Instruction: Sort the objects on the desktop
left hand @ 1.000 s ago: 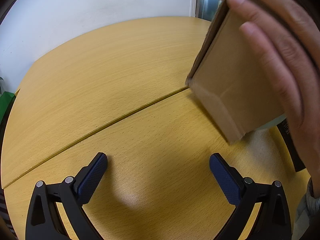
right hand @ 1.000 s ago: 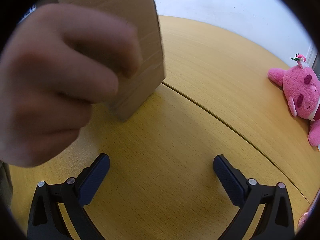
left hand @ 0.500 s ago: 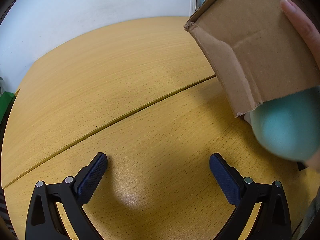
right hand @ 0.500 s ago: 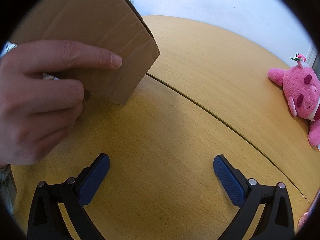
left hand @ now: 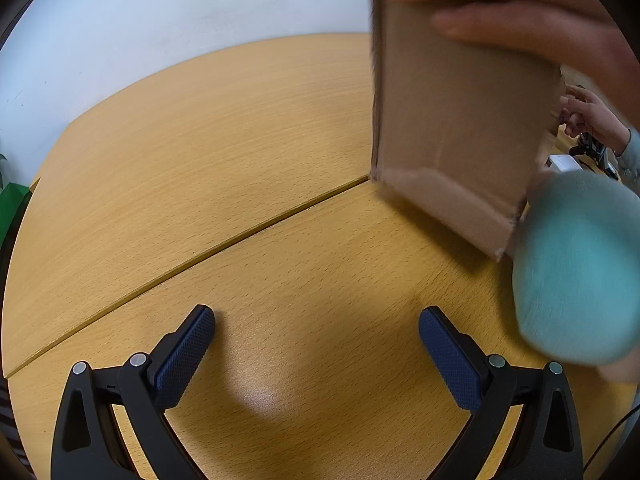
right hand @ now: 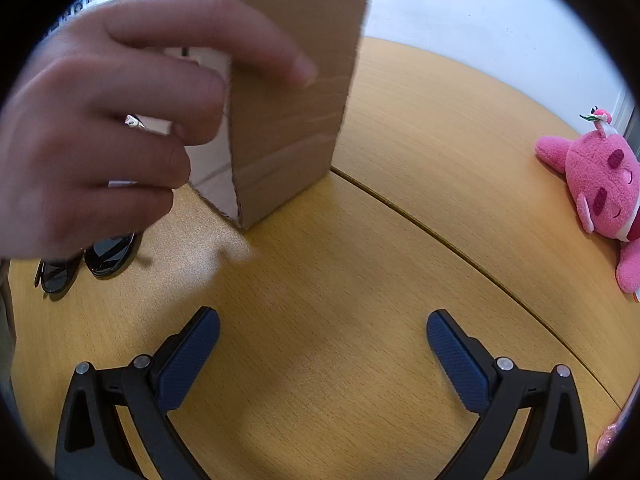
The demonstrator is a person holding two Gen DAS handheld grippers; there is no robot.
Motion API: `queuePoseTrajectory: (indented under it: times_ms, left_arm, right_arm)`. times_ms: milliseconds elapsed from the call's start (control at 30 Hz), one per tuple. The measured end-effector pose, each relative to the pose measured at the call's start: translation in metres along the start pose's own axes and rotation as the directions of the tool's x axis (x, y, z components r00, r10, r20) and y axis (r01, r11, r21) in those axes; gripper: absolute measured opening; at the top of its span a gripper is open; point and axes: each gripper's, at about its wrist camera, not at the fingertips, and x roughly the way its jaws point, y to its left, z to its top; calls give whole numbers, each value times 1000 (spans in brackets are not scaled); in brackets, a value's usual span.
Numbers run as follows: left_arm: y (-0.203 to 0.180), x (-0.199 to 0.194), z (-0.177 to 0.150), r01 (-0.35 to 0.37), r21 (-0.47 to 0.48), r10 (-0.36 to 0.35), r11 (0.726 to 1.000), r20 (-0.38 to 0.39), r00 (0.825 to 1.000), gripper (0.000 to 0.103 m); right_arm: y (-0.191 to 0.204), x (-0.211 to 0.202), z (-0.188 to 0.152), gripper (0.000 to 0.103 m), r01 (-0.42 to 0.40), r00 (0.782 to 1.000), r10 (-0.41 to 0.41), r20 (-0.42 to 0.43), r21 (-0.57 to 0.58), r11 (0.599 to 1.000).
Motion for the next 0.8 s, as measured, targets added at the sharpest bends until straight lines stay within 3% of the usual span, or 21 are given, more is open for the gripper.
queuePoseTrajectory:
  times_ms: [800]
  left_arm:
    - [-1, 4, -2, -2, -1, 2, 1000, 0, 1000, 103]
  right_arm:
    - [3, -15, -4, 103, 0, 1000, 0, -1, 0, 1000]
